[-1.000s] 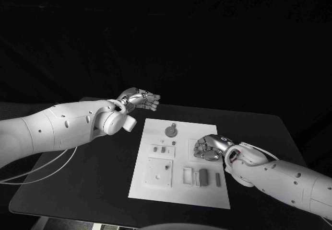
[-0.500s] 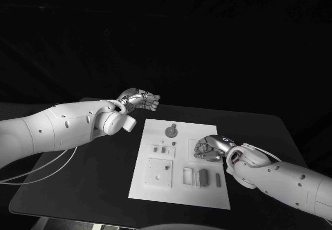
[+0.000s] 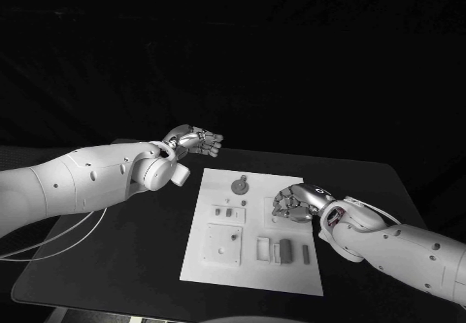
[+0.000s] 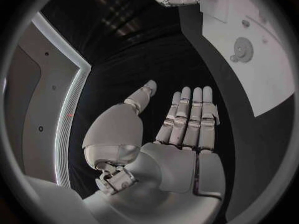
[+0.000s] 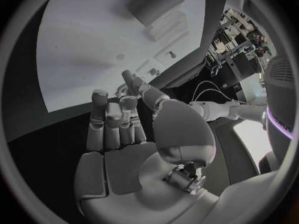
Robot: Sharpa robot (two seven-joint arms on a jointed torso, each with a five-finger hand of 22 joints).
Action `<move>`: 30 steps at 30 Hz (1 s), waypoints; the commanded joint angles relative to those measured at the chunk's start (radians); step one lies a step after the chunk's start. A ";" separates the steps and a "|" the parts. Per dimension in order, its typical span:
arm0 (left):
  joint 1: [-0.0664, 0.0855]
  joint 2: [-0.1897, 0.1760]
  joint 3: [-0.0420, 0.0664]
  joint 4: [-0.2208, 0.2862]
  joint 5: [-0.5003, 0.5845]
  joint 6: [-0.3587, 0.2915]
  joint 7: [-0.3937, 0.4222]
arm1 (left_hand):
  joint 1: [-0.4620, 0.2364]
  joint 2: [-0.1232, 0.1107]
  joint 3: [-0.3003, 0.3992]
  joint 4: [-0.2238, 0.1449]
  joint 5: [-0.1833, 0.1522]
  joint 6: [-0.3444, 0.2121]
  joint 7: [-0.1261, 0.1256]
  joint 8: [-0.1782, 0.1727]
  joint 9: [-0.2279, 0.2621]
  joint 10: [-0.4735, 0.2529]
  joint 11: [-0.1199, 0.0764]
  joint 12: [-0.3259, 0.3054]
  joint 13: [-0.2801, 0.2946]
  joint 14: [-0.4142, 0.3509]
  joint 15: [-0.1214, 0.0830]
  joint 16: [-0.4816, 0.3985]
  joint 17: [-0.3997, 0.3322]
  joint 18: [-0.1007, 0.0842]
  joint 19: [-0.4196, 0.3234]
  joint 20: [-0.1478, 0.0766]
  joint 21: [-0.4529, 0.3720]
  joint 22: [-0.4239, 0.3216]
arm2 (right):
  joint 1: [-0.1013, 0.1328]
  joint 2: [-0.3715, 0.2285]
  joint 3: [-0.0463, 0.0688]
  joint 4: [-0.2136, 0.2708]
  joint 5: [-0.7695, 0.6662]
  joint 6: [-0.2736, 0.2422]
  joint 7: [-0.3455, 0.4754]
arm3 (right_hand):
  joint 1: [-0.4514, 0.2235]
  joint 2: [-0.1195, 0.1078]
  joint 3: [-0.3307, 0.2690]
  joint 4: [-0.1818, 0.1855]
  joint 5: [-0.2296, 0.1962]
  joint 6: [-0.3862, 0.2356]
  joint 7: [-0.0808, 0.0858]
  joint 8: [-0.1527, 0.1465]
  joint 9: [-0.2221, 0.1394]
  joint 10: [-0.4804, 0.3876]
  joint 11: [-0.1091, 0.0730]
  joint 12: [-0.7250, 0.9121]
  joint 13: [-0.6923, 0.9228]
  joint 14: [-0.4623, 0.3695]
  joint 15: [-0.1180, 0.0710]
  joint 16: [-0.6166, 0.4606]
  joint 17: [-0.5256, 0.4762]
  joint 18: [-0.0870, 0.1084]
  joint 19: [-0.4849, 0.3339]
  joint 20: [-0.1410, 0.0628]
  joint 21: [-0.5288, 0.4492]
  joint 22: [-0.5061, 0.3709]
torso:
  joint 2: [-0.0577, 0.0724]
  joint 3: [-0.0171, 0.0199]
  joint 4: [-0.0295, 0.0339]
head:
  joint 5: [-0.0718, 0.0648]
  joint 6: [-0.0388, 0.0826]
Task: Assemble the parts on the task board
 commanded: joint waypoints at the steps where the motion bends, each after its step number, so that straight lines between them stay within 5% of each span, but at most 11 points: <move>1: 0.001 0.001 0.001 0.000 -0.001 0.003 0.010 | 0.011 -0.001 -0.006 0.001 0.000 0.002 0.002 0.005 -0.001 0.009 0.000 -0.005 -0.001 0.001 0.000 -0.005 0.001 0.020 -0.006 0.000 -0.001 0.001 | 0.004 -0.006 0.002 0.031 0.009 0.003 0.009 | -0.007 0.003 0.005 0.001 0.003 0.041 0.034 0.005 0.007 0.001 -0.005 -0.007 -0.001 0.000 -0.010 0.003 -0.001 0.006 0.003 -0.003 0.006 0.015 | 0.000 -0.0009 0.0003 | 0.002 -0.002; 18: 0.001 0.013 0.001 -0.009 -0.001 0.001 0.010 | 0.012 -0.001 -0.007 0.001 0.000 0.002 0.002 0.005 -0.002 0.010 0.000 -0.006 -0.002 0.001 0.000 -0.006 0.002 0.020 -0.006 0.000 -0.001 0.001 | 0.009 0.073 0.001 0.138 0.019 0.058 0.014 | -0.009 0.004 0.006 0.002 0.003 0.041 0.034 0.005 0.007 0.001 -0.006 -0.008 -0.002 0.000 -0.011 0.003 -0.002 0.006 0.003 -0.003 0.006 0.015 | 0.000 -0.0023 0.0012 | 0.022 0.001; 23: 0.001 0.023 0.001 -0.010 -0.001 -0.001 0.008 | 0.012 -0.002 -0.007 0.001 0.000 0.002 0.001 0.005 -0.002 0.010 0.000 -0.006 -0.003 0.001 0.000 -0.006 0.002 0.020 -0.006 0.000 -0.001 0.001 | 0.008 0.108 -0.009 0.134 0.005 0.073 0.004 | -0.012 0.006 0.007 0.002 0.003 0.039 0.034 0.004 0.007 0.000 -0.005 -0.009 -0.002 -0.001 -0.011 0.002 -0.002 0.006 0.001 -0.003 0.005 0.015 | -0.001 -0.0043 0.0024 | 0.029 0.000; 30: 0.002 0.032 0.001 -0.014 -0.001 -0.001 0.009 | 0.013 -0.002 -0.007 0.001 0.000 0.002 0.000 0.005 -0.002 0.009 -0.001 -0.006 -0.003 0.001 0.000 -0.007 0.002 0.020 -0.007 0.000 -0.001 0.001 | 0.008 0.152 -0.036 0.117 -0.013 0.091 -0.006 | -0.014 0.006 0.008 0.002 0.003 0.037 0.035 0.003 0.007 -0.001 -0.005 -0.010 -0.002 -0.002 -0.011 0.001 -0.003 0.006 0.000 -0.003 0.005 0.015 | 0.001 -0.0032 0.0020 | 0.038 -0.005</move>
